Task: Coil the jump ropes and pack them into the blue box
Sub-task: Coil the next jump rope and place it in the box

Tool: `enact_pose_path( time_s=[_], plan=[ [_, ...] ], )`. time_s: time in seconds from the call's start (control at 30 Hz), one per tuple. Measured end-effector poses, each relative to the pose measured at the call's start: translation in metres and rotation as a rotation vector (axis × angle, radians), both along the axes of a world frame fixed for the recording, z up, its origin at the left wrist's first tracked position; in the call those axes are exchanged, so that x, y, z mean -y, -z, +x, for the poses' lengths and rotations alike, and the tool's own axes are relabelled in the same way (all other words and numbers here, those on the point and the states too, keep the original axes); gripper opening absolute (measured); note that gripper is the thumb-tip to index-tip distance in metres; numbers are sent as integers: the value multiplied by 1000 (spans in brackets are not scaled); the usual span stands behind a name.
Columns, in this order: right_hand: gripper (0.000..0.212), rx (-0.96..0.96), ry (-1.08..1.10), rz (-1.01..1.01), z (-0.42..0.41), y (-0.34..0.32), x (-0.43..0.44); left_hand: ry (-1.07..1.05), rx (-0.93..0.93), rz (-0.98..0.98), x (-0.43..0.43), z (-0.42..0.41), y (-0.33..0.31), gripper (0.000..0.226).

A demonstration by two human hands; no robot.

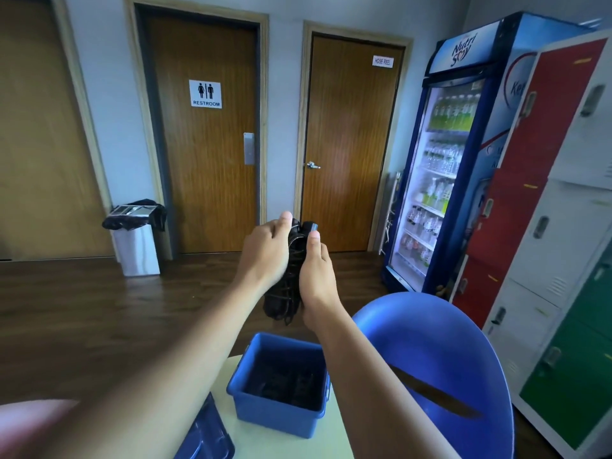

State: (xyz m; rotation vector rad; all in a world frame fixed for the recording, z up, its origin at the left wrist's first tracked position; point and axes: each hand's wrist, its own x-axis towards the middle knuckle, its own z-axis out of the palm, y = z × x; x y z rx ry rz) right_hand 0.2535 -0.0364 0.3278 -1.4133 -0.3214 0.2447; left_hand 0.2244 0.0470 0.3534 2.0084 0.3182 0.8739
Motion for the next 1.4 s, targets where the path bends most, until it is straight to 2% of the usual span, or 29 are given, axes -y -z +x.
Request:
enact_pose_path(
  time_s=[0.07, 0.1, 0.23, 0.33, 0.47, 0.63, 0.77, 0.87, 1.0, 1.07, 1.2, 1.4],
  plan=[
    [94, -27, 11, 1, 5, 5, -6, -19, 38, 56, -2, 0, 3, 52],
    [97, -32, 14, 2, 9, 9, -8, -32, 52, 85, -2, 0, 4, 48],
    [67, -72, 7, 5, 3, 4, -7, -69, 104, 204, -6, 1, 8, 41],
    [59, -83, 12, 10, 1, 4, -8, -60, 87, 226, -10, 1, 7, 39],
    [54, -66, -1, -46, -1, 2, -8, -25, 0, 150, -14, -1, 5, 46],
    [70, -46, -71, -110, 2, 1, -8, 61, -72, 7, -26, -4, 6, 59],
    [59, -68, -33, -52, 1, 2, 1, 47, -90, -56, -32, -11, 5, 59],
    [58, -210, 81, 42, 3, 16, 10, 14, -81, -159, -36, -18, 7, 53],
    [51, -398, 63, 138, -3, 35, 14, -23, -39, -292, -41, -23, 16, 52],
    [45, -364, 102, 145, -10, 36, 10, -24, -36, -323, -45, -25, 23, 49],
    [46, -172, 392, 6, -13, 44, 2, 76, -94, -390, -56, -33, 26, 37],
    [52, 76, 506, -142, -26, 60, -8, 122, -272, -433, -68, -46, 27, 50]
  ],
)
